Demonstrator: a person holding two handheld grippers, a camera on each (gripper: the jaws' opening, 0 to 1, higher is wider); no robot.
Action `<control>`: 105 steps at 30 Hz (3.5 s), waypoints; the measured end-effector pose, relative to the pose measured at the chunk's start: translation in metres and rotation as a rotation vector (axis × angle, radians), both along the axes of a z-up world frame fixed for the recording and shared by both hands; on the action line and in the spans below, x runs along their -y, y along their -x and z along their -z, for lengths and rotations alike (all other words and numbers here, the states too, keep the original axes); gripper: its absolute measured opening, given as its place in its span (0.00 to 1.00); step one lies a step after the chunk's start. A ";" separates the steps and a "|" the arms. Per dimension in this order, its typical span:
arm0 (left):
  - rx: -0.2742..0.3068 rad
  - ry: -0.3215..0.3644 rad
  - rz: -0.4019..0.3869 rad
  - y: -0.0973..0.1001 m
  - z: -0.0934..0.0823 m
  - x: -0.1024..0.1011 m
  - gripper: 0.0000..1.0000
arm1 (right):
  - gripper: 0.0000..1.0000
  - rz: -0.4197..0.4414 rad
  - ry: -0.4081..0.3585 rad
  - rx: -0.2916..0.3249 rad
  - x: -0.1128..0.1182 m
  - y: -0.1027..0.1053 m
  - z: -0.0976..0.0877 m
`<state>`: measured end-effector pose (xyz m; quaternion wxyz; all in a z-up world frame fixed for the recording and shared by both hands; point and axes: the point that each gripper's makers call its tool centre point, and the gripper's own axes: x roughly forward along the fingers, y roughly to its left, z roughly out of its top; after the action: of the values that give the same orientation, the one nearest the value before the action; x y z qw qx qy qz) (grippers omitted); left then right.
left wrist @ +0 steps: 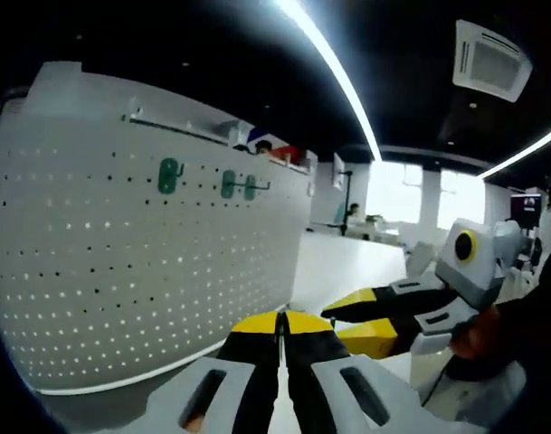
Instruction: Insert the hook assembly into the mounting plate slot until the hook locks in place.
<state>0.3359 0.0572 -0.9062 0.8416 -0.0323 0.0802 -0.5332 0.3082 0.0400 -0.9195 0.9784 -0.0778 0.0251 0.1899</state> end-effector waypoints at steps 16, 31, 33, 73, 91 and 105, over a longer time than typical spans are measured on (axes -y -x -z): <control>0.000 -0.003 0.049 0.014 -0.002 0.013 0.01 | 0.05 -0.002 0.016 0.000 0.002 0.000 0.002; -0.009 0.003 0.073 0.021 -0.003 0.018 0.01 | 0.02 -0.003 0.022 0.001 0.003 -0.001 0.003; -0.009 0.002 0.073 0.021 -0.003 0.018 0.01 | 0.02 -0.004 0.024 0.000 0.003 -0.001 0.003; 0.030 -0.042 0.021 0.019 -0.003 0.008 0.44 | 0.01 0.013 0.006 -0.009 0.010 -0.001 0.004; 0.066 -0.077 -0.066 0.021 0.015 -0.020 0.67 | 0.01 0.030 -0.002 -0.008 0.014 -0.002 0.004; 0.082 -0.061 -0.095 0.016 0.018 -0.032 0.68 | 0.01 0.074 0.002 0.005 0.026 -0.012 -0.006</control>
<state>0.3195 0.0893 -0.9247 0.8690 0.0114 0.0604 -0.4909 0.3199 0.0141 -0.9136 0.9847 -0.0784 0.0259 0.1534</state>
